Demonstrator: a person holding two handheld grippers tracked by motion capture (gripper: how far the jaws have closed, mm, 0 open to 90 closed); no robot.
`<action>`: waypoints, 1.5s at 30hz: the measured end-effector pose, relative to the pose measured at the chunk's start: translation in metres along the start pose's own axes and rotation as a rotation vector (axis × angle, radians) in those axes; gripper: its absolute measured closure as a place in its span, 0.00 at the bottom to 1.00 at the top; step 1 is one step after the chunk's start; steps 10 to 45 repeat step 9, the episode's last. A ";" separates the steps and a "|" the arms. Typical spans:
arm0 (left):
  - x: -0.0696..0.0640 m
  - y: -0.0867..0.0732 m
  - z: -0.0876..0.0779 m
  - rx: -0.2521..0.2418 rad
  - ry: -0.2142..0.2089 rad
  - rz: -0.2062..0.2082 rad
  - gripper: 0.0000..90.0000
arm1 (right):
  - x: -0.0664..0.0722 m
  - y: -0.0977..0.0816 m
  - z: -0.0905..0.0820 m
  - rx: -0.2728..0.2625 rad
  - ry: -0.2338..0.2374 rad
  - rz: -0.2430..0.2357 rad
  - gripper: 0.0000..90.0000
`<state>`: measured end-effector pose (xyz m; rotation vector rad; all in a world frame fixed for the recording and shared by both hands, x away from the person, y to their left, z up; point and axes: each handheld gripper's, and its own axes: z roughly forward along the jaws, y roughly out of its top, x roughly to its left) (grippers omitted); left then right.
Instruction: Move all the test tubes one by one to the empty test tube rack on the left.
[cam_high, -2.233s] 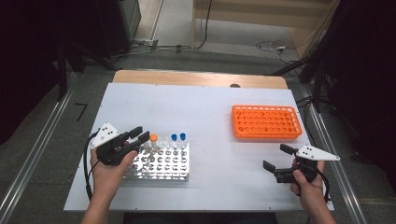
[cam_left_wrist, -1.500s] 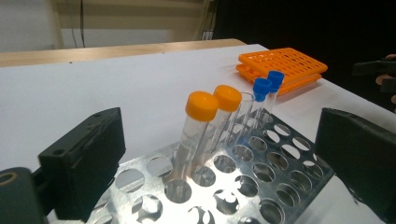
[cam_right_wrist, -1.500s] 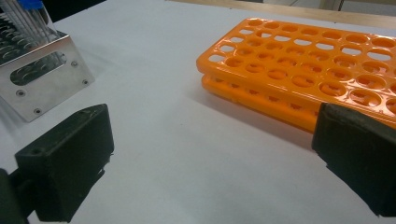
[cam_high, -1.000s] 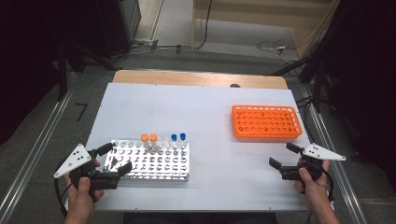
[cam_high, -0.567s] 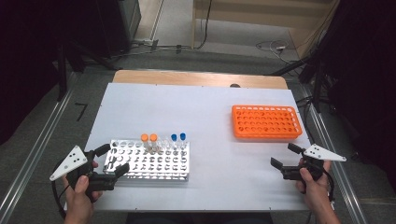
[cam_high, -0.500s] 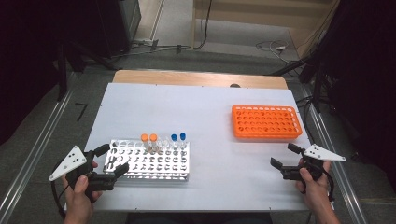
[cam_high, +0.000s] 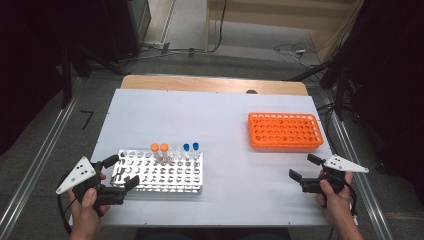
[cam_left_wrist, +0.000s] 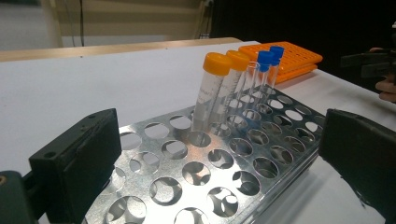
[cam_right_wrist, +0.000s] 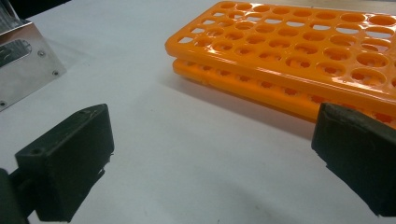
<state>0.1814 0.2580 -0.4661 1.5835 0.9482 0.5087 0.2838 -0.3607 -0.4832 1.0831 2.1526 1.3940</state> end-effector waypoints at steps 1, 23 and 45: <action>0.000 0.000 0.000 0.001 0.000 -0.001 0.00 | 0.000 0.000 0.000 0.003 -0.001 0.004 0.00; 0.001 0.000 0.000 0.003 0.005 -0.002 0.00 | 0.000 0.000 0.000 0.004 -0.003 0.004 0.00; 0.001 0.000 0.000 0.003 0.005 -0.002 0.00 | 0.000 0.000 0.000 0.004 -0.003 0.004 0.00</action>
